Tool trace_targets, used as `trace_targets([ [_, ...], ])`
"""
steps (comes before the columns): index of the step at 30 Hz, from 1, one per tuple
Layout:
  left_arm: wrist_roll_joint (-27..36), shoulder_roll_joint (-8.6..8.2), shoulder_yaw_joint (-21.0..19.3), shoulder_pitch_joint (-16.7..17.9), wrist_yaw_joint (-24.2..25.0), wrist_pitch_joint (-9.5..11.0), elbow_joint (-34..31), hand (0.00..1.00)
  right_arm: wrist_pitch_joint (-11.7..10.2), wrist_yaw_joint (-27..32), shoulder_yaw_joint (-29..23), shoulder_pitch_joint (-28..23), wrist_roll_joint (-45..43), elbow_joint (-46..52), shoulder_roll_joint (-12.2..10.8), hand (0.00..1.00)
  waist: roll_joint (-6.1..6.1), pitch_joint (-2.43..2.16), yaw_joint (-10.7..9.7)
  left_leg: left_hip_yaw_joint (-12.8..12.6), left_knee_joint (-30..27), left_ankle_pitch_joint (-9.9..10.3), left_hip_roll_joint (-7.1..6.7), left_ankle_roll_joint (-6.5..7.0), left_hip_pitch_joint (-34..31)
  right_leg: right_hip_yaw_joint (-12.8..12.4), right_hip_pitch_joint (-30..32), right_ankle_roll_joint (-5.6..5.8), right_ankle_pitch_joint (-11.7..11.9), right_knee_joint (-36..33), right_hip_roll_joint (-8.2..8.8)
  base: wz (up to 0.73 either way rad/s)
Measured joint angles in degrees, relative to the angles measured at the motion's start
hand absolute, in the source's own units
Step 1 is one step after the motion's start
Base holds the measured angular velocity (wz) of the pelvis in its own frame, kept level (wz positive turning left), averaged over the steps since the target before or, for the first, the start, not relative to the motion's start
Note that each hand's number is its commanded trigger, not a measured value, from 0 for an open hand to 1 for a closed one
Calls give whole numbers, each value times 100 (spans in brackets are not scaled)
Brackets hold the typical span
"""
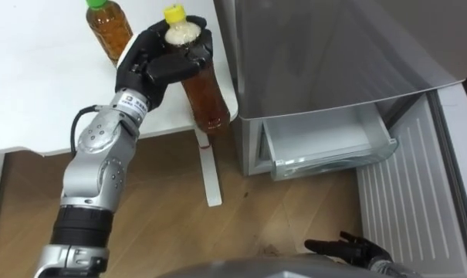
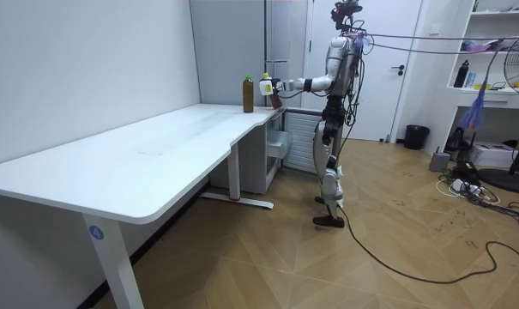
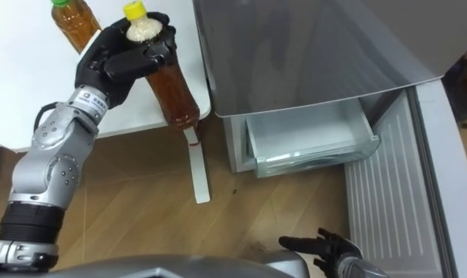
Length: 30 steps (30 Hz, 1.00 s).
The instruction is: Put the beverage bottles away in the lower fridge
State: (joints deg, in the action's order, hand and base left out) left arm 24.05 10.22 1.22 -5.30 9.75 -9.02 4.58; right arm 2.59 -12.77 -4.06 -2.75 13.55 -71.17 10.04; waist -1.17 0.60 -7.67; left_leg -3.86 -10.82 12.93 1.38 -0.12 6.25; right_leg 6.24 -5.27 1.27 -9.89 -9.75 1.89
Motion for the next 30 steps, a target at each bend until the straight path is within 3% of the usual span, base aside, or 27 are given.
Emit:
trace_targets([
  [13,-16,2,96,0,-14,-2,0,100,-1,-4,0,1,-10,-3,-2,0,45,15,0,0,-3,0,0,0,33,-8,-28,0,0,-5,0,0],
  [23,-12,38,71,0,-213,-2,-55,100,3,-60,55,52,-15,-40,-15,0,114,-20,42,7,-3,-1,0,0,32,-5,-33,1,-1,-1,0,0],
  [30,-567,84,78,5,-292,-1,-807,100,-4,-86,59,71,-213,-33,-50,0,192,-37,166,7,0,-1,3,0,19,35,-43,0,0,13,0,1],
])
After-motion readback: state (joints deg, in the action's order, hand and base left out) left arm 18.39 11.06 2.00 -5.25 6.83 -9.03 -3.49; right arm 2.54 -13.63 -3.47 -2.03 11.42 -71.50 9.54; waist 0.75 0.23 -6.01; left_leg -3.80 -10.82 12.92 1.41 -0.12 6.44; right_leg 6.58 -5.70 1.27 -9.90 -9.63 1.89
